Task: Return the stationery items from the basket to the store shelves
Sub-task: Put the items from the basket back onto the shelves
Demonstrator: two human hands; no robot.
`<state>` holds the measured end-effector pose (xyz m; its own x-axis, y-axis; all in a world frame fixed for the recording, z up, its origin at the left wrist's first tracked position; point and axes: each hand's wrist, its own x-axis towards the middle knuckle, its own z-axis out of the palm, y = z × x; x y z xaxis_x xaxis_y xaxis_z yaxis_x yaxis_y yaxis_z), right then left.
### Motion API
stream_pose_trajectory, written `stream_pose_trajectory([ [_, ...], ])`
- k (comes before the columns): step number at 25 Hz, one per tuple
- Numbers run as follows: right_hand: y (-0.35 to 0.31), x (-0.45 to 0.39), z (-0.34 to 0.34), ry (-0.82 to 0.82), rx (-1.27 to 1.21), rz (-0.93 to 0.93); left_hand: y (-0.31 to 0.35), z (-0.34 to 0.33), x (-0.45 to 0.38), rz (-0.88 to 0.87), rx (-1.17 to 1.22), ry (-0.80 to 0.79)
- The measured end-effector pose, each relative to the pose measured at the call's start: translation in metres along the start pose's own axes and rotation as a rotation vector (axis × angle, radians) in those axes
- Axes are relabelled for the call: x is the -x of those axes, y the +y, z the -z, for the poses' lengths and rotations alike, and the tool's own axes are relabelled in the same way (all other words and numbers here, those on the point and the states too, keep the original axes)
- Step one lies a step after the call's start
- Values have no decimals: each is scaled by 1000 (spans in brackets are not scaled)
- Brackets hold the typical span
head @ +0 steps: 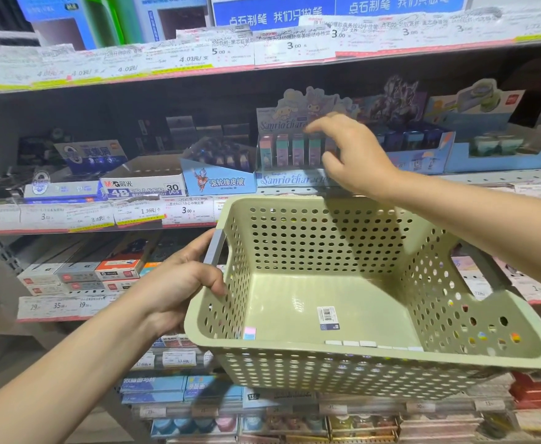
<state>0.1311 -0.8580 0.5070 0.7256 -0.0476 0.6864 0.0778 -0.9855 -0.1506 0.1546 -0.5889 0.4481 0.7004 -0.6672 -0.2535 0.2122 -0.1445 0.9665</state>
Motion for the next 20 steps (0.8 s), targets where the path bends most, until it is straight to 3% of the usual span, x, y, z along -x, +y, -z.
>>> stream_pose_trajectory([
  [2,-19,13,1,-67,-28,131,0,0,0,-1,1,-3],
  [4,-39,25,1,-272,-47,156,0,0,0,-1,0,-2],
  [13,-75,61,-73,-1193,-212,-16,-2,-1,2,-35,-1,17],
  [20,-94,94,-111,-1325,12,120,0,-3,7,-47,20,14],
])
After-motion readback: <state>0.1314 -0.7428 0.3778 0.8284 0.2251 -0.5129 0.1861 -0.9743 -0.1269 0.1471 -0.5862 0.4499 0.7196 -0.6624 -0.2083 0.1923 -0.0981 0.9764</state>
